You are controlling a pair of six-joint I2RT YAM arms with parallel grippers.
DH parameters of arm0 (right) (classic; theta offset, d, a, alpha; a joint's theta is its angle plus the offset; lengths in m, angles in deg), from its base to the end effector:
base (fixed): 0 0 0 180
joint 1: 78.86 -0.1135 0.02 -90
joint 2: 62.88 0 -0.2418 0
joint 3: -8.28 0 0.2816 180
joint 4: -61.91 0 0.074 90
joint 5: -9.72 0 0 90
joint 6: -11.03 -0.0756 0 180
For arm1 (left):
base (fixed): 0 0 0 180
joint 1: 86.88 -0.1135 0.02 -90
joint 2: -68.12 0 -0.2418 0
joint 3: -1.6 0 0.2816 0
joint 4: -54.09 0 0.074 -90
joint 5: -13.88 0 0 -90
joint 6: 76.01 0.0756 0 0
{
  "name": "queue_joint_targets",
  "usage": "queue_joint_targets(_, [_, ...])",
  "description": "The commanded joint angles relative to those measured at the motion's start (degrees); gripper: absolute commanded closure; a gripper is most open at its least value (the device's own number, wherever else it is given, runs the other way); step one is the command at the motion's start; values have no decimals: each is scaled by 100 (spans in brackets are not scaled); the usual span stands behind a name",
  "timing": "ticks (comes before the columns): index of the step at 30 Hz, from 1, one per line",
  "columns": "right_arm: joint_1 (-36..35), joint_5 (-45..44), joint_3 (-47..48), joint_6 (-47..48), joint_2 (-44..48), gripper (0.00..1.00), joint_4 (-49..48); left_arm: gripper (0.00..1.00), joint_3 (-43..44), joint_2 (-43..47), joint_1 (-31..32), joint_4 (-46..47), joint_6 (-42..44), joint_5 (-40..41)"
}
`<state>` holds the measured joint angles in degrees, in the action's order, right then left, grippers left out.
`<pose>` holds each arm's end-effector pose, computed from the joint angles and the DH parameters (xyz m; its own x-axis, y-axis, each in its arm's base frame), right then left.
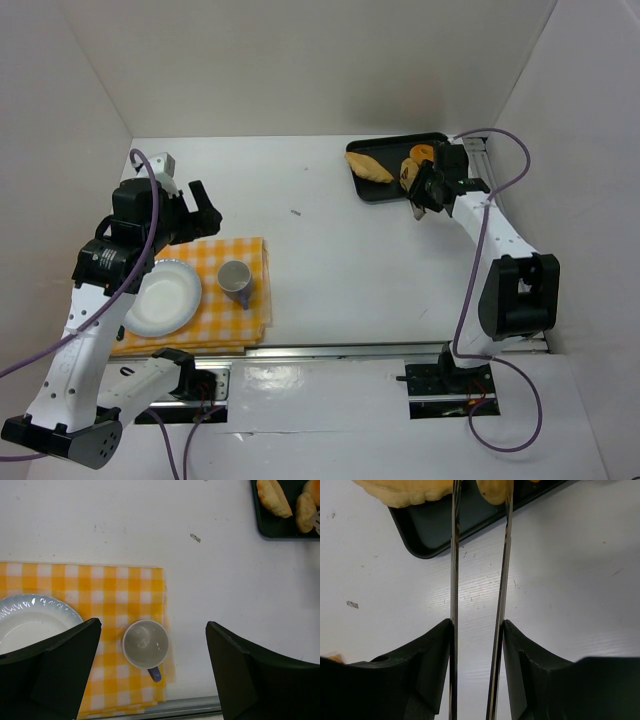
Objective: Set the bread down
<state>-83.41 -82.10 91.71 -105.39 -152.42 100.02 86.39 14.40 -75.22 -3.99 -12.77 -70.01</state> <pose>0.4042 0.0298 0.2210 -0.6478 0.3946 -0.6517 0.2586 0.9185 0.2990 0.2475 -0.0429 0.3860 -0.4458 -0.3651 -0.8173 -0.1038 0.9279 -0.3580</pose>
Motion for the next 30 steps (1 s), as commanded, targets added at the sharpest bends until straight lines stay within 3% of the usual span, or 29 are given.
queue_joint_targets(1, [69,-28,111,93,-99,49,-84,0,2,46,-32,183,66,13])
queue_joint_targets(13, [122,130,472,154,-767,49,-269,0,55,45,-32,183,66,13])
queue_joint_targets(16, [122,130,524,154,-767,53,-330,0,55,97,-32,183,66,13])
queue_joint_targets(24, [122,200,630,207,-293,84,-330,0,107,150,-32,131,119,127])
queue_joint_targets(30, [122,481,630,268,357,85,-277,0,283,151,-32,69,171,312])
